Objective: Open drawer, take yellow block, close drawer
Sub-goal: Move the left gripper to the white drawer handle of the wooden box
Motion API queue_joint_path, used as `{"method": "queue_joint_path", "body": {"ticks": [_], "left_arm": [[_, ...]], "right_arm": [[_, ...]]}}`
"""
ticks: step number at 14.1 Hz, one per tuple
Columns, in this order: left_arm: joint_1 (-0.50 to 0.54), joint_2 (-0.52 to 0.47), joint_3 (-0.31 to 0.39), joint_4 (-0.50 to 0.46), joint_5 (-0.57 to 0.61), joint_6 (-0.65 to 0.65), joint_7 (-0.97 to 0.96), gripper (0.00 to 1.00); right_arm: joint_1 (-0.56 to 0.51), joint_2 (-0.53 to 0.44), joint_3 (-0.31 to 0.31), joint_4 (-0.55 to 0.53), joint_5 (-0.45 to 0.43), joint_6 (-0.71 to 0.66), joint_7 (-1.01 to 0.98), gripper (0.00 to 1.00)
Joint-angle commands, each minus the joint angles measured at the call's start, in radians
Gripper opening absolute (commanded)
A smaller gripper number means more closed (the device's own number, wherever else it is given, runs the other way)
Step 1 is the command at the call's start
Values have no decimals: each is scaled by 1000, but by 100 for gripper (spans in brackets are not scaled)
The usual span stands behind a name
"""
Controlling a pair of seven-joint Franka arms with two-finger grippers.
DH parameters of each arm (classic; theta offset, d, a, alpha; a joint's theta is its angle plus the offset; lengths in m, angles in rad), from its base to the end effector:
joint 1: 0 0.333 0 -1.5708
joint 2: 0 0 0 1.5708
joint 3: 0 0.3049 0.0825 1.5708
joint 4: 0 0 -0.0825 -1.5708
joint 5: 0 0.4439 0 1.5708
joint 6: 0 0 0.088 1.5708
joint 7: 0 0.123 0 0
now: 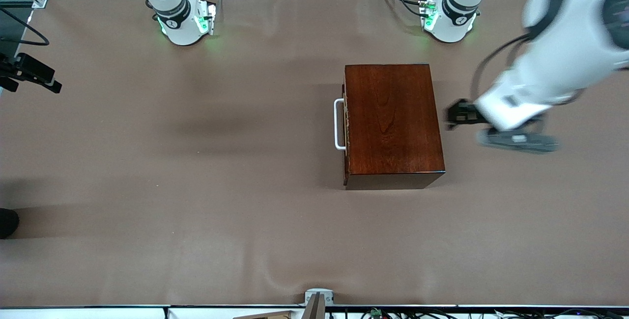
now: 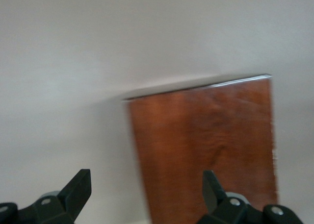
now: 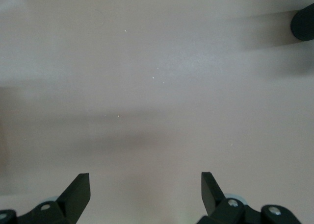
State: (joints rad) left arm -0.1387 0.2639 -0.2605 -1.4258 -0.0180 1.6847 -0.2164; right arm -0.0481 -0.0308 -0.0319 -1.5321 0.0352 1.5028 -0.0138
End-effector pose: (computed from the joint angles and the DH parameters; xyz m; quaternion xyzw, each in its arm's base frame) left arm 0.6471 -0.2552 0.5173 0.9954 -0.0858 -0.0111 0.0411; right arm 0.5968 -0.0436 0.6306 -0.9993 0.0319 -0.0016 0.0180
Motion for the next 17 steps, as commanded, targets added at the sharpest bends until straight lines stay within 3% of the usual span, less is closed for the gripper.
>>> {"method": "queue_joint_path", "body": {"ticks": [1, 7, 10, 15, 17], "left_arm": [[-142, 87, -3, 50, -2, 47, -180, 100], [-413, 248, 9, 143, 3, 131, -607, 100], [-519, 308, 30, 148, 71, 190, -702, 100], [-744, 397, 225, 153, 98, 193, -727, 100], [-775, 413, 277, 148, 101, 181, -724, 100]], "right_arm": [[-18, -11, 14, 4, -11, 1, 0, 100], [-16, -11, 14, 4, -11, 1, 0, 100], [-16, -11, 14, 4, -11, 1, 0, 100], [-15, -11, 14, 4, -11, 1, 0, 100], [-15, -11, 14, 4, -11, 1, 0, 100]]}}
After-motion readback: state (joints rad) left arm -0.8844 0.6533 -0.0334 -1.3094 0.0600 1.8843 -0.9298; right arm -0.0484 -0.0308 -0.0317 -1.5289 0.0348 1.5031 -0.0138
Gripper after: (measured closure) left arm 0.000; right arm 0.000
